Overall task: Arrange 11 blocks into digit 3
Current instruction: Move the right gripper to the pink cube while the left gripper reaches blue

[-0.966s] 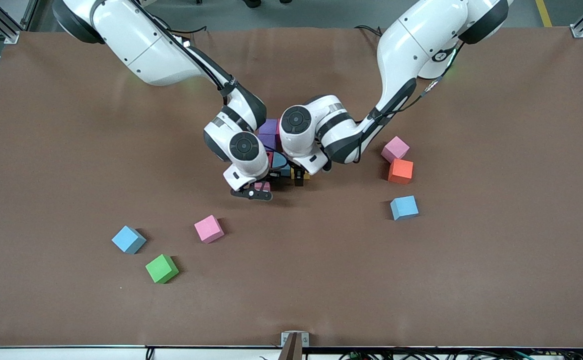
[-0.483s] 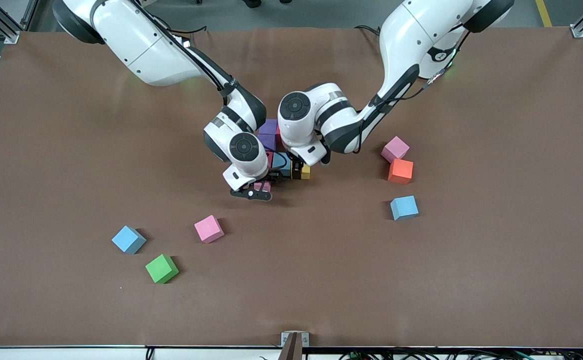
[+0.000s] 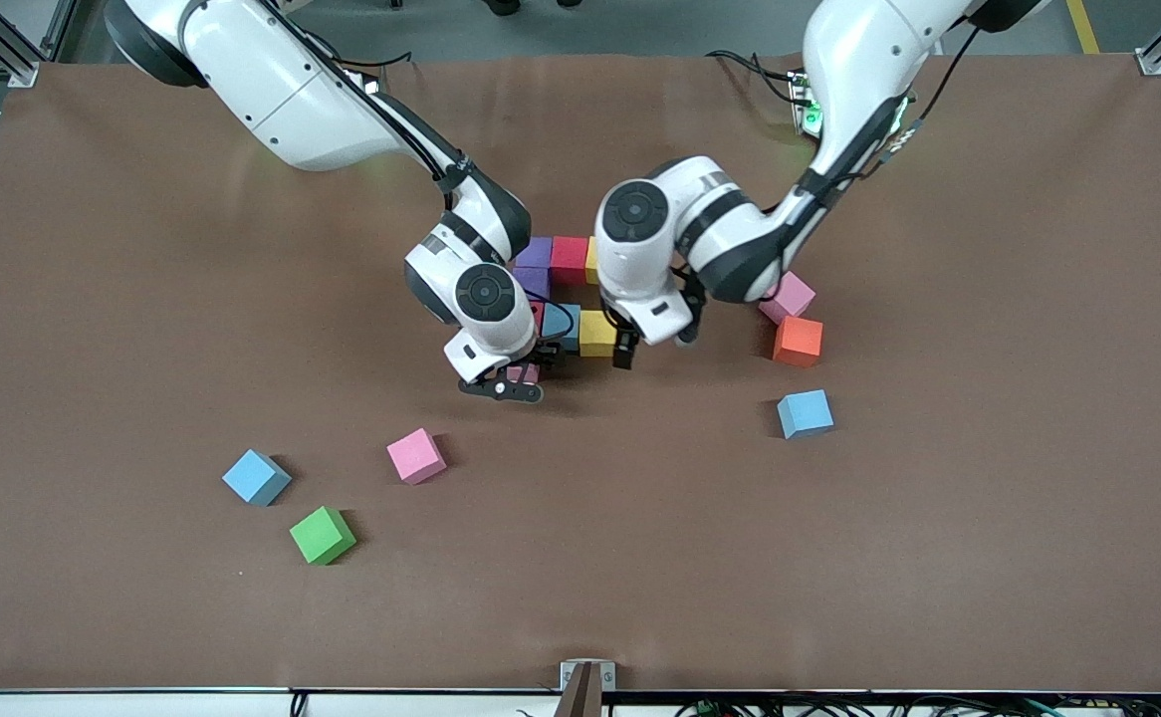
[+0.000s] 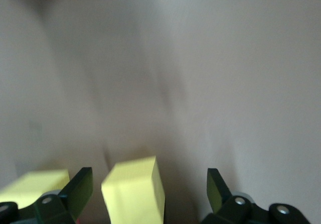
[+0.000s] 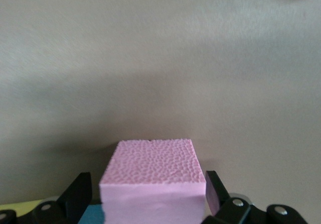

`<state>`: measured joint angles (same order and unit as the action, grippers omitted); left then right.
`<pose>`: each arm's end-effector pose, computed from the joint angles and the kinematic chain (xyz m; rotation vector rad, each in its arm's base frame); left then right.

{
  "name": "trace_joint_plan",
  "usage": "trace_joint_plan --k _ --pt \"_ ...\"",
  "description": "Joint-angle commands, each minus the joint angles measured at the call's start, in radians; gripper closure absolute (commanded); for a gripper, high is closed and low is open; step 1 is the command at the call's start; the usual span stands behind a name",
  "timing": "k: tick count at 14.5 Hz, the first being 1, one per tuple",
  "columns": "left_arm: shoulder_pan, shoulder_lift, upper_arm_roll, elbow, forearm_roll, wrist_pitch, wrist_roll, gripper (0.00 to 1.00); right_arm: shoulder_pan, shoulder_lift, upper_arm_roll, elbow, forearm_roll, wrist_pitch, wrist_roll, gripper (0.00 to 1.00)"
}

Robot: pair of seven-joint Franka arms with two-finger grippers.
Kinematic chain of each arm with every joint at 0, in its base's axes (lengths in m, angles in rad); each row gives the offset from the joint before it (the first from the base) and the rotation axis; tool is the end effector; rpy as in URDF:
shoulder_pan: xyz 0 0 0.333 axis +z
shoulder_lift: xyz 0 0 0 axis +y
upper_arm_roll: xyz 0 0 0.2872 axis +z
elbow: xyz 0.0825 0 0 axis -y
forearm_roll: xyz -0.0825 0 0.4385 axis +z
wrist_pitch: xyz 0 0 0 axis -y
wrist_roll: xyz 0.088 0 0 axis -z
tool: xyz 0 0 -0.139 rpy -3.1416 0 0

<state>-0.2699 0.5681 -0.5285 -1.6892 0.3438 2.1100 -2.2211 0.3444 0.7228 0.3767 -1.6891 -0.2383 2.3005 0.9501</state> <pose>0.5129 -0.4676 0.2116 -2.4595 -1.8626 -0.0129 0.5268 0.4441 0.1038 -3.1172 0.2247 0.1413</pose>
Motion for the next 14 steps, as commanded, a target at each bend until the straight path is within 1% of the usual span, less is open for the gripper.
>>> trace_joint_plan --k 1,4,8,11,12,14 --pt "0.079 -0.027 -0.008 0.014 -0.052 -0.074 0.202 0.00 -0.005 -0.016 0.002 0.023 -0.021 -0.013 -0.023 0.00" --pt "0.174 -0.022 -0.005 0.038 -0.046 -0.074 0.433 0.00 -0.015 -0.028 0.004 0.069 -0.019 -0.087 -0.092 0.00" --pt "0.257 -0.007 0.002 0.078 -0.039 -0.074 0.696 0.00 -0.048 -0.032 0.008 0.141 -0.016 -0.174 -0.132 0.00" --pt "0.320 -0.002 0.013 0.074 -0.031 -0.074 0.831 0.00 -0.091 -0.091 0.005 0.140 -0.015 -0.210 -0.128 0.00" --pt "0.336 0.006 0.015 0.072 -0.029 -0.074 0.875 0.00 -0.108 -0.112 0.004 0.141 -0.016 -0.248 -0.122 0.00" --pt "0.363 0.018 0.015 0.072 -0.005 -0.074 0.952 0.00 -0.160 -0.131 0.004 0.141 -0.021 -0.266 -0.123 0.00"
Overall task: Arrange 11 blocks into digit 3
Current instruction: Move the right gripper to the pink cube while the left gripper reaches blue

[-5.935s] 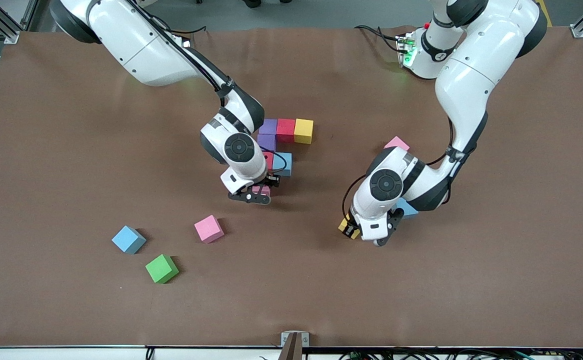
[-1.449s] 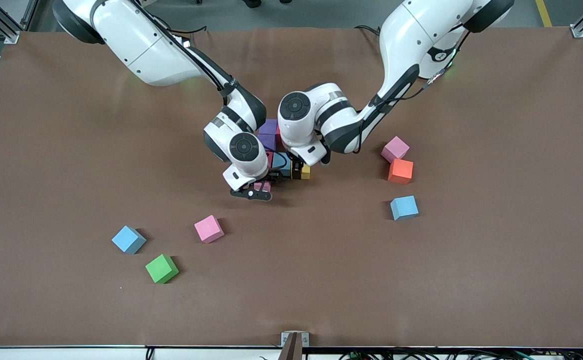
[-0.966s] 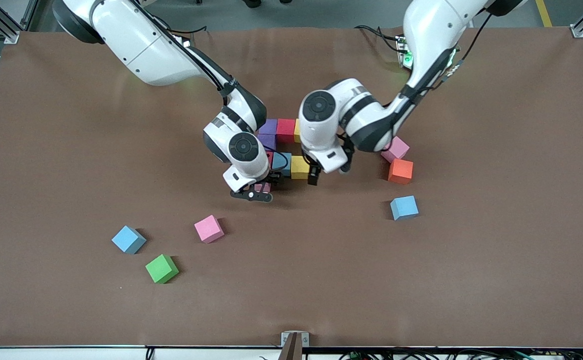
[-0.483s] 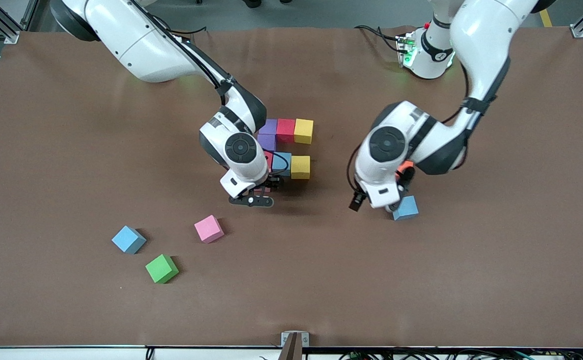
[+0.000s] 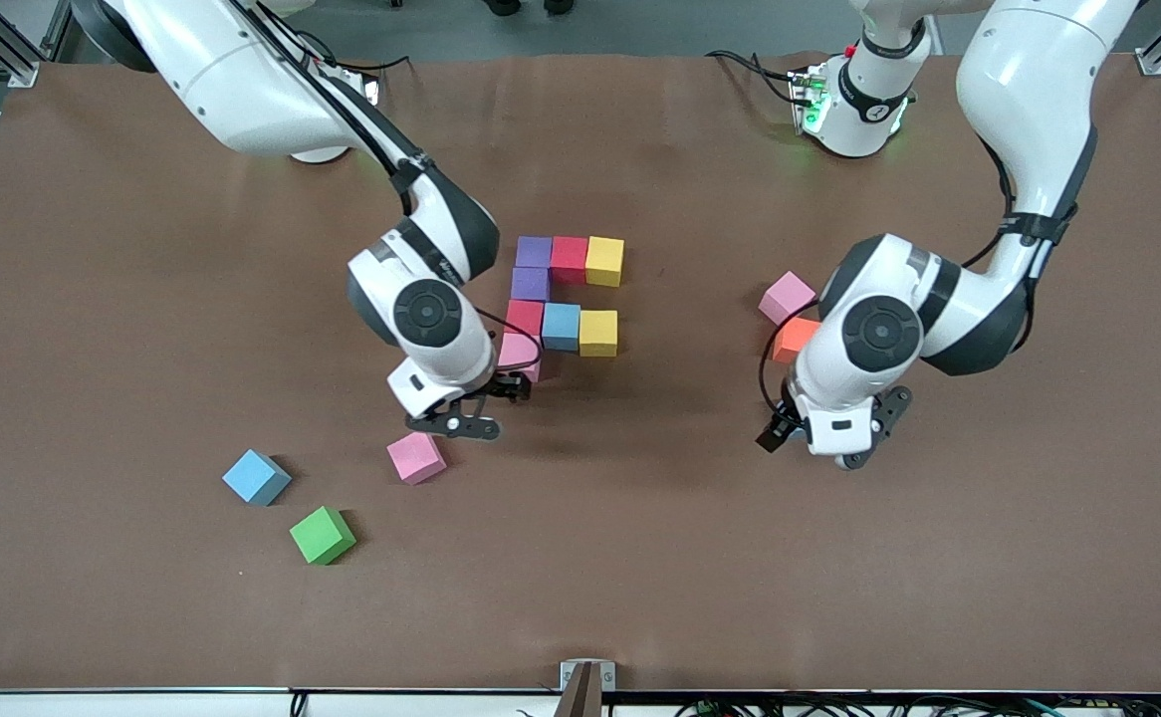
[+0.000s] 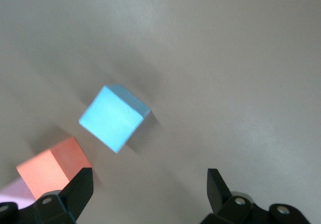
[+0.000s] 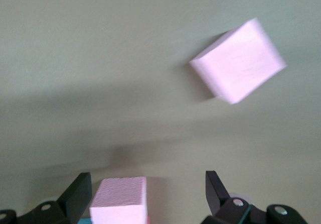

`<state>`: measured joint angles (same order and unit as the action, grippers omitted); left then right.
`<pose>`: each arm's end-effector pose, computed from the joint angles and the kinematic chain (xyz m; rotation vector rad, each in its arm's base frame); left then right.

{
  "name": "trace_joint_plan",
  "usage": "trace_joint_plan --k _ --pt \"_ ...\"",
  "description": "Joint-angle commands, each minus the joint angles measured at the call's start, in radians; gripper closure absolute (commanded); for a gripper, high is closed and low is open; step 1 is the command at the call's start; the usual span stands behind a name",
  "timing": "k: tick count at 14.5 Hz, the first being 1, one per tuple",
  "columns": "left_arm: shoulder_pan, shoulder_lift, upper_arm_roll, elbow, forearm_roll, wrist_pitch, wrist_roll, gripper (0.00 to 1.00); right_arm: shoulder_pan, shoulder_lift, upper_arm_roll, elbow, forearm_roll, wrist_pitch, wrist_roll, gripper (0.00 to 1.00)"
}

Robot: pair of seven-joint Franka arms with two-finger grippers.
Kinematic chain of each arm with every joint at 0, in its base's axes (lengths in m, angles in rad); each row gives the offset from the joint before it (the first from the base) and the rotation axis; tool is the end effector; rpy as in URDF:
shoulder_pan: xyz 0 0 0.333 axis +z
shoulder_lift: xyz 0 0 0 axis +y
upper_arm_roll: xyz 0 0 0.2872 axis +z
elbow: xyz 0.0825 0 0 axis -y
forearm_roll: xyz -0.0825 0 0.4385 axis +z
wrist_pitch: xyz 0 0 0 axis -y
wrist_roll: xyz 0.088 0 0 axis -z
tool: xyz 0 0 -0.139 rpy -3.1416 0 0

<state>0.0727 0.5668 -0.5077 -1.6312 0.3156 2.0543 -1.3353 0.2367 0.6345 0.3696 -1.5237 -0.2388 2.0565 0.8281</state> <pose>0.6569 -0.2529 0.2318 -2.8435 -1.2048 0.0519 0.6205 0.3775 0.2182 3.1018 -0.2546 -0.0745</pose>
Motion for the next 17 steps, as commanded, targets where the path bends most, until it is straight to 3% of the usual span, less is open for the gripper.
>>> trace_joint_plan --k 1,6,10,13,17 --pt "0.035 0.027 -0.006 0.013 0.036 -0.011 0.099 0.00 -0.074 -0.047 0.009 -0.023 -0.020 -0.019 -0.004 0.00" --pt "0.073 0.036 -0.006 -0.035 0.043 0.016 0.286 0.00 -0.214 -0.042 0.009 -0.023 -0.037 -0.006 -0.001 0.00" --pt "0.096 0.004 -0.012 -0.136 0.063 0.088 0.312 0.00 -0.224 -0.026 -0.014 -0.024 -0.043 0.005 0.167 0.00" --pt "0.122 -0.015 -0.018 -0.190 0.065 0.142 0.442 0.00 -0.226 0.011 -0.015 -0.024 -0.037 0.053 0.222 0.00" --pt "0.130 -0.004 -0.020 -0.194 0.065 0.182 0.559 0.00 -0.224 0.057 -0.021 -0.024 -0.037 0.138 0.345 0.00"
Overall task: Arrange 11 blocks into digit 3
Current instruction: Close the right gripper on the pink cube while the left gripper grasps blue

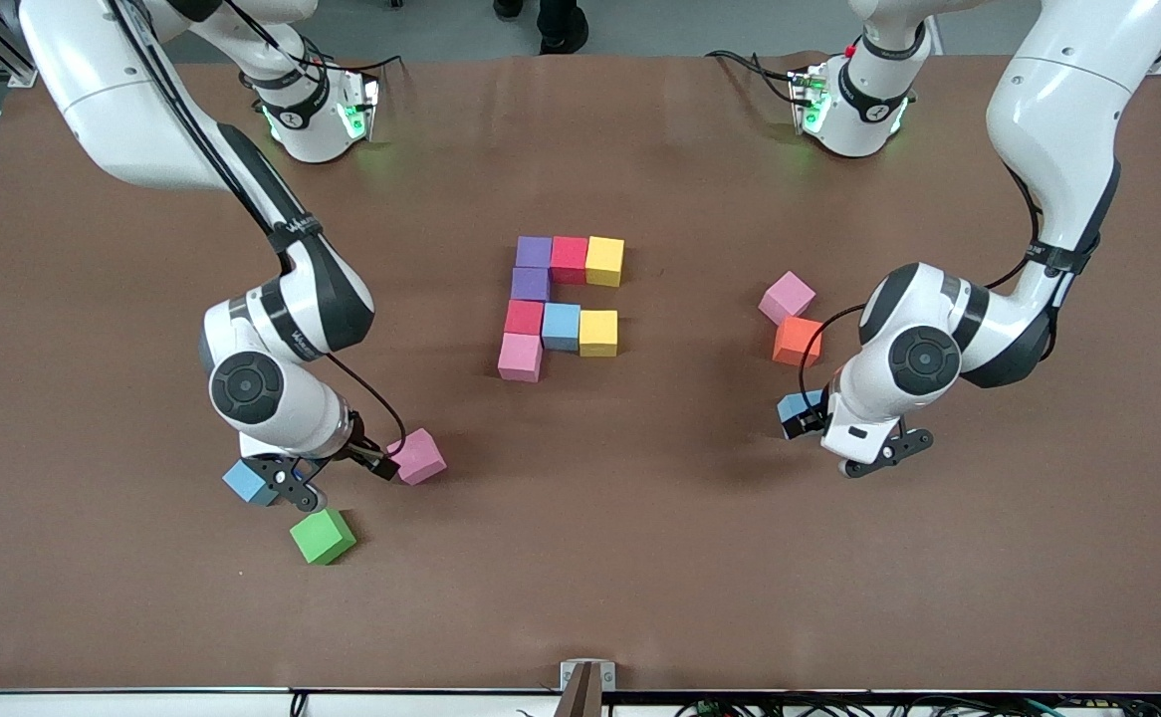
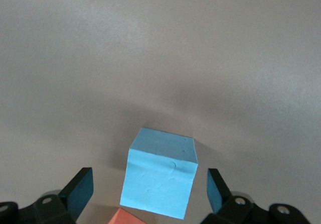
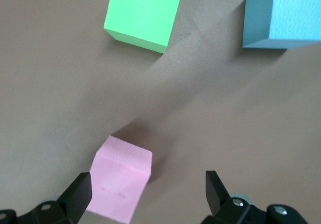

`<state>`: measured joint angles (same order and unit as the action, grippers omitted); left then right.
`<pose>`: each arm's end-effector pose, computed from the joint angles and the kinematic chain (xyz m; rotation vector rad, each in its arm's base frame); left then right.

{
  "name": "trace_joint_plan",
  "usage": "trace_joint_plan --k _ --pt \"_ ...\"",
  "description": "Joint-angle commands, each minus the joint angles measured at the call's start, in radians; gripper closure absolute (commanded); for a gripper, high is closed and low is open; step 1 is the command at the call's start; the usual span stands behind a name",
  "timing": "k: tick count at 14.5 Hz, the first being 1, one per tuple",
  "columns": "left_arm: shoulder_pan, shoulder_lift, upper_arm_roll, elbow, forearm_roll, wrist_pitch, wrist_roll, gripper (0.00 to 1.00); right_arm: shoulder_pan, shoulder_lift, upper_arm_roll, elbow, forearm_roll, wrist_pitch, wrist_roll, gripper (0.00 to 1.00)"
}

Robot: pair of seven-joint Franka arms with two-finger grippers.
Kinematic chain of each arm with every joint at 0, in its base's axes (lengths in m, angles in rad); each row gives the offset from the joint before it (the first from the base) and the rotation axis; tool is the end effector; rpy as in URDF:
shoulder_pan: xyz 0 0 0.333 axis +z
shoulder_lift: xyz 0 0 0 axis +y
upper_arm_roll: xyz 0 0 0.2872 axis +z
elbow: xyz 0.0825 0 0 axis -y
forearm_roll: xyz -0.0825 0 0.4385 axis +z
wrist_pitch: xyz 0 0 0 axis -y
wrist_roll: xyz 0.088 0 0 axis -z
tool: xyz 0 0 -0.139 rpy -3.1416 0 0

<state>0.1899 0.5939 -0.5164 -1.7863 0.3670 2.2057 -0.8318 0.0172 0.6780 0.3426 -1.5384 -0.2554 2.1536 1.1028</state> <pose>0.6414 -0.1928 0.1576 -3.0534 -0.5172 0.0974 0.6951 0.2210 0.1853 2.9577 -1.0264 -0.0228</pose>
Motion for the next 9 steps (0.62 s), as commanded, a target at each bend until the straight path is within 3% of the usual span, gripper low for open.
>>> trace_joint_plan --k 1,9 --pt "0.013 -0.028 -0.011 -0.041 0.012 0.045 0.059 0.00 -0.002 0.024 0.006 -0.009 -0.021 0.054 0.083 0.00" --pt "0.003 -0.008 -0.011 -0.062 0.012 0.060 0.048 0.00 0.032 0.078 0.000 0.033 -0.027 0.071 0.198 0.00"
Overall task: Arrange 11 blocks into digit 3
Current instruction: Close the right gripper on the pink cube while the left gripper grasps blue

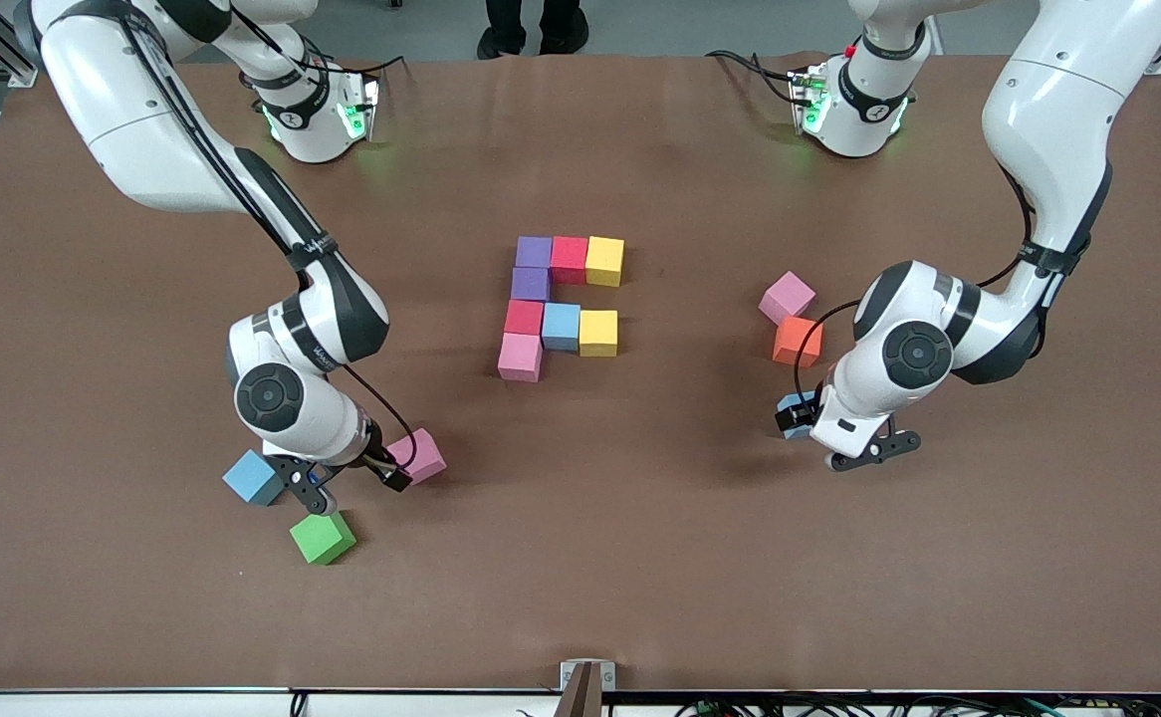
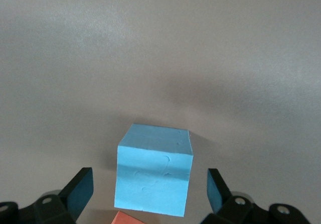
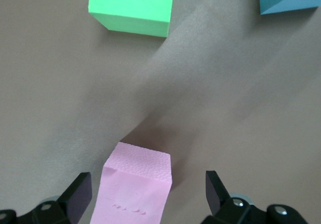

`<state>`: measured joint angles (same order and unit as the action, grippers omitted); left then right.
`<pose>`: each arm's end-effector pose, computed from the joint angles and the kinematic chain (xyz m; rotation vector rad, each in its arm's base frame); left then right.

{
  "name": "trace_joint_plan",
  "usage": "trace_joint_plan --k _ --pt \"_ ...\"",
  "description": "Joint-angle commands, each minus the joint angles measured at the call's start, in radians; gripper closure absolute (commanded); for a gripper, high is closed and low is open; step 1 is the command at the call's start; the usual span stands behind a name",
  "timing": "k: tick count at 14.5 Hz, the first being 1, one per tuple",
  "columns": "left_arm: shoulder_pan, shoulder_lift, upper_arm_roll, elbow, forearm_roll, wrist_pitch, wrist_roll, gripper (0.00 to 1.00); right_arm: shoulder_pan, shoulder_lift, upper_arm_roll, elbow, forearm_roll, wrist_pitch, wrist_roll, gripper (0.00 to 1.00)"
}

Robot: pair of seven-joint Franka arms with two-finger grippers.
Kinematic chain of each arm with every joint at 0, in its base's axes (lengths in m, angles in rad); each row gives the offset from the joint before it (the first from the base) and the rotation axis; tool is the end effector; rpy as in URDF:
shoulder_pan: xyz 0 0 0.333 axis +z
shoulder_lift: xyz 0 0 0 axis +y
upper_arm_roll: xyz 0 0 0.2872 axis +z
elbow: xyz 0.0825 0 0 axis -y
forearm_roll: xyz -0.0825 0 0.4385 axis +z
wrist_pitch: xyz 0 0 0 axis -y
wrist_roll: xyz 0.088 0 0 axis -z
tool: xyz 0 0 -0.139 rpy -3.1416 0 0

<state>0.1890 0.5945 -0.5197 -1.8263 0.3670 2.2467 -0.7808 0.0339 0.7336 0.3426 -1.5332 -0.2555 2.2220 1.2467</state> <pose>0.6296 -0.1992 0.1438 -3.0814 -0.4183 0.1041 0.6928 0.2364 0.1548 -2.8775 1.2115 0.0234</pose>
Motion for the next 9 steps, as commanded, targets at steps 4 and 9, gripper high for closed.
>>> trace_joint_plan --k 4,9 --pt "0.001 0.011 -0.008 -0.021 0.012 0.053 -0.003 0.00 0.072 0.047 -0.034 0.053 -0.028 0.002 0.129 0.00" --pt "-0.002 0.022 -0.006 -0.024 0.015 0.068 -0.002 0.00 0.110 0.061 -0.074 0.057 -0.025 0.002 0.145 0.02"
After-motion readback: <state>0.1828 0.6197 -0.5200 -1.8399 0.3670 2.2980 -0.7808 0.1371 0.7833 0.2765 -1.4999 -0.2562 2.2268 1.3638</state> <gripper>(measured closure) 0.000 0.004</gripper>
